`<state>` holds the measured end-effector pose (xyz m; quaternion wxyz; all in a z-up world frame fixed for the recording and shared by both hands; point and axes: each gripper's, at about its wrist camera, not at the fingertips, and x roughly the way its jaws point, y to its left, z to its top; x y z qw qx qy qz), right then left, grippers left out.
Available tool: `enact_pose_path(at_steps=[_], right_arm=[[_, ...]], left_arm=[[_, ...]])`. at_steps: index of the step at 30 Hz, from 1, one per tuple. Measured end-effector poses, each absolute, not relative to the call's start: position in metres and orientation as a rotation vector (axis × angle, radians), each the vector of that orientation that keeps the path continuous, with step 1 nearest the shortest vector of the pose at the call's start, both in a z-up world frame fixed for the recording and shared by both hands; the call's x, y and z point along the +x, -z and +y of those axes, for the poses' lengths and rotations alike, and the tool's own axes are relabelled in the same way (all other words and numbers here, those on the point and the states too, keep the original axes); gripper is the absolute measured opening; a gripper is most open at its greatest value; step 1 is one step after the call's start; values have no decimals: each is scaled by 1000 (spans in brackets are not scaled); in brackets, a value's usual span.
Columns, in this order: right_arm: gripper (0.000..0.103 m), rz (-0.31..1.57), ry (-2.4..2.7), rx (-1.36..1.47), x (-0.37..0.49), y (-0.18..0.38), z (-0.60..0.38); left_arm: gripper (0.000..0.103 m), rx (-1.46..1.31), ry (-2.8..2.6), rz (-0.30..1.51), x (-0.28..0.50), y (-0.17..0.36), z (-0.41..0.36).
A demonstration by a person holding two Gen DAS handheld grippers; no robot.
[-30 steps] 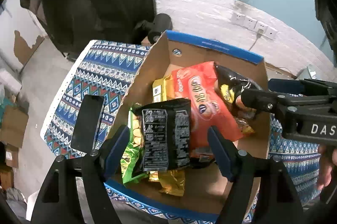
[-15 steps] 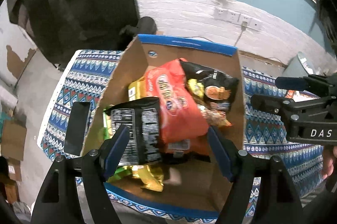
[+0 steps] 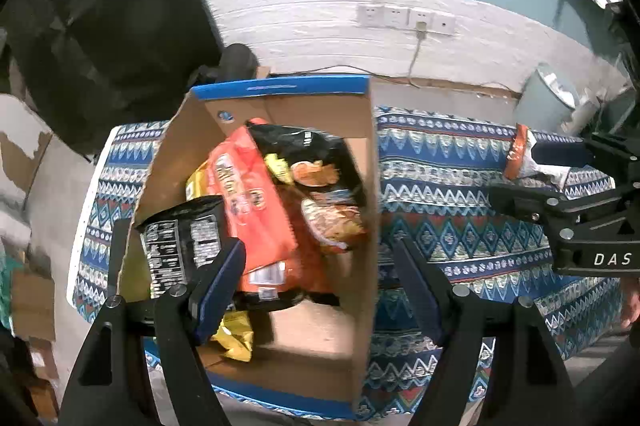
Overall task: Organize snacks
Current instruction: 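Move both tools back over the white chip bag and silver bars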
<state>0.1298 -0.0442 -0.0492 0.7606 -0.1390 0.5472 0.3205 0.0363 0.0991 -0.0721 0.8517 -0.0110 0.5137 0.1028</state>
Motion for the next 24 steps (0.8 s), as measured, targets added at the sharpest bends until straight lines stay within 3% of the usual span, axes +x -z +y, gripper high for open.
enact_pose_path(at_steps=[24], right_arm=[[81, 1212, -569, -331, 131, 65, -148]], left_arm=[[81, 220, -93, 1137, 62, 95, -10]])
